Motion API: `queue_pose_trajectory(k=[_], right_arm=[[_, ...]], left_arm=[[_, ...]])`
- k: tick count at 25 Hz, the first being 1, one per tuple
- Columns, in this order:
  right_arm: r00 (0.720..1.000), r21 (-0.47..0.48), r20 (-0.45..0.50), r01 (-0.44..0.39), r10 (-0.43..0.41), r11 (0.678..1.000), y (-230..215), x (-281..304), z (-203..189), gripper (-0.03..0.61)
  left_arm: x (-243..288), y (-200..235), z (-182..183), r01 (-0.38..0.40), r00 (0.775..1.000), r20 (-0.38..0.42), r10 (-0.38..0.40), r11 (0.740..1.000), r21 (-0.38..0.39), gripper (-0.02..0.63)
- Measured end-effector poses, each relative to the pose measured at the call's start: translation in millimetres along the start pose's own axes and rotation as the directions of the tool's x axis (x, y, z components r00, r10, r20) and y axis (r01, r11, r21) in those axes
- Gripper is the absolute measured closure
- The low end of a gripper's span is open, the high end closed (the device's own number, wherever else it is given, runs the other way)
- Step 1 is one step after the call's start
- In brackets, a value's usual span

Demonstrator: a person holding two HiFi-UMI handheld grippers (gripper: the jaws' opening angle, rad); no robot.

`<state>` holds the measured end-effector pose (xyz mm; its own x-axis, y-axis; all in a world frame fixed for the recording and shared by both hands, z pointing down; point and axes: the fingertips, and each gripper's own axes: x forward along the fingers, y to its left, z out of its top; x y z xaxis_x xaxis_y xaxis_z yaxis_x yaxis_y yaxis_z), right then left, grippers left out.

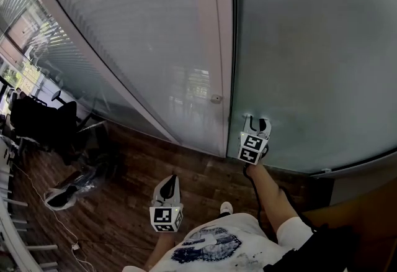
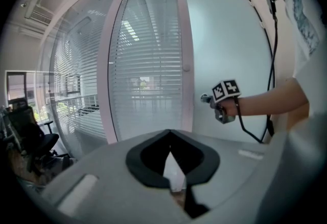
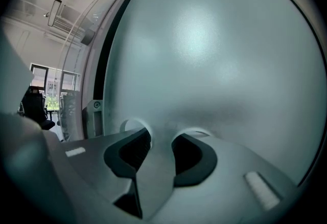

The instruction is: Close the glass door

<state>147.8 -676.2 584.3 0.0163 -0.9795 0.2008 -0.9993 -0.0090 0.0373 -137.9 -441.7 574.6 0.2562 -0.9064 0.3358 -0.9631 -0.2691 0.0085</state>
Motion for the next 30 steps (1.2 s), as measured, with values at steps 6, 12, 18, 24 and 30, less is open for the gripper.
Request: queue_pose_trajectory(k=[6,12,18,24,30], right_arm=[[1.000,-0.007,0.016,0.017,-0.017,1.000,0.3,2.3,0.1,0.448],[1.000,-0.009,0.019,0.017,-0.016,1.000,1.3,4.3,-0.4,0.448],[1.000,-0.008,0.022,0.017,-0.017,1.000,1.1,3.6,0.5,0.448],[1.000,-0.007,0.018,0.016,-0.016,1.000,1.4,5.8,-1.4,0.448],[1.000,-0.002,0.005,0.005,-0.005,1.000,1.8,6.5,-0.2,0.448]], left_arm=[[5.5,2.8,-1.6,-0.003,1.000,-0.005,0.003,1.000,-0.008,0.614],[12.8,0.4,0.6,0.003,1.000,-0.001,-0.003,1.000,-0.003,0.614],[12.5,-1.8,0.3,0.005,1.000,-0.003,-0.005,1.000,-0.002,0.614],[11.4,0.1,-1.2,-0.008,1.000,-0.005,0.008,1.000,-0.005,0.614],[9.2,-4.0,1.6,0.001,1.000,0.000,-0.001,1.000,-0.003,0.614]])
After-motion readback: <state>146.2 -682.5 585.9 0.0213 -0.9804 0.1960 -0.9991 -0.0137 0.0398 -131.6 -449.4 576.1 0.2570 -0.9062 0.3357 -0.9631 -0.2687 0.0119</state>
